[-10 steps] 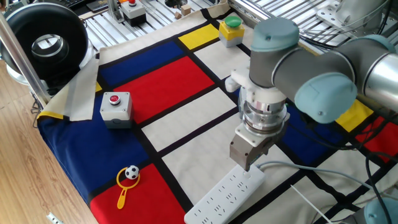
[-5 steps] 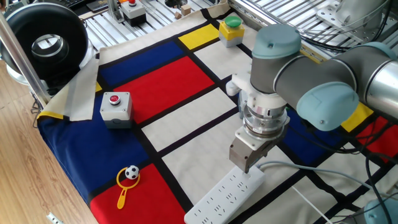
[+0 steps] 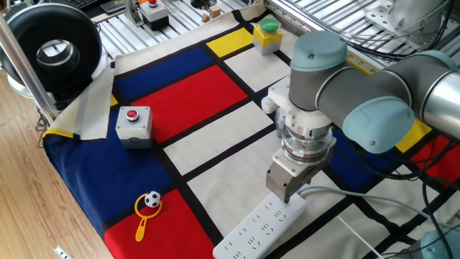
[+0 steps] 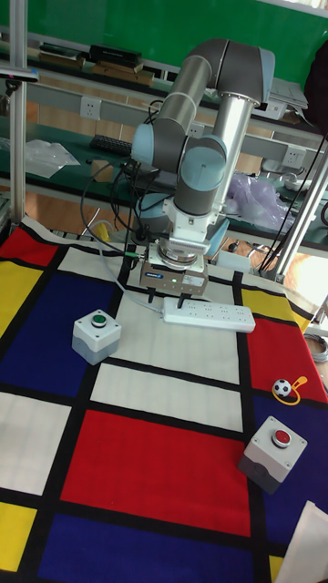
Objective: Turn off the power strip by pressing the button
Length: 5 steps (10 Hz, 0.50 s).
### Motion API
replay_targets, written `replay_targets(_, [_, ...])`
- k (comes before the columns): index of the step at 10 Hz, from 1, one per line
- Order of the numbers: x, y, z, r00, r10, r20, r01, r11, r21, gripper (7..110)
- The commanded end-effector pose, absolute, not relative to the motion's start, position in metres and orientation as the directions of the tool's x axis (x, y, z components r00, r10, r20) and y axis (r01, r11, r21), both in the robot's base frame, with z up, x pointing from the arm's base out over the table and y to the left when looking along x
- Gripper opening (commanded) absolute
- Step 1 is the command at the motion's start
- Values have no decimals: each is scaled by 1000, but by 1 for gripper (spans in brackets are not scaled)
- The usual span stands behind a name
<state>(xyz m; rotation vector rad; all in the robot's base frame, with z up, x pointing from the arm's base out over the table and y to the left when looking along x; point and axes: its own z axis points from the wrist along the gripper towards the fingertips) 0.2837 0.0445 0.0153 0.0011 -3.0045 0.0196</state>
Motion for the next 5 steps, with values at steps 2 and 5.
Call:
replay_targets(2, [283, 48, 16, -990, 8, 139, 8, 1000, 1, 66])
replay_targets(5, [285, 49, 15, -991, 9, 135, 10, 1000, 4, 66])
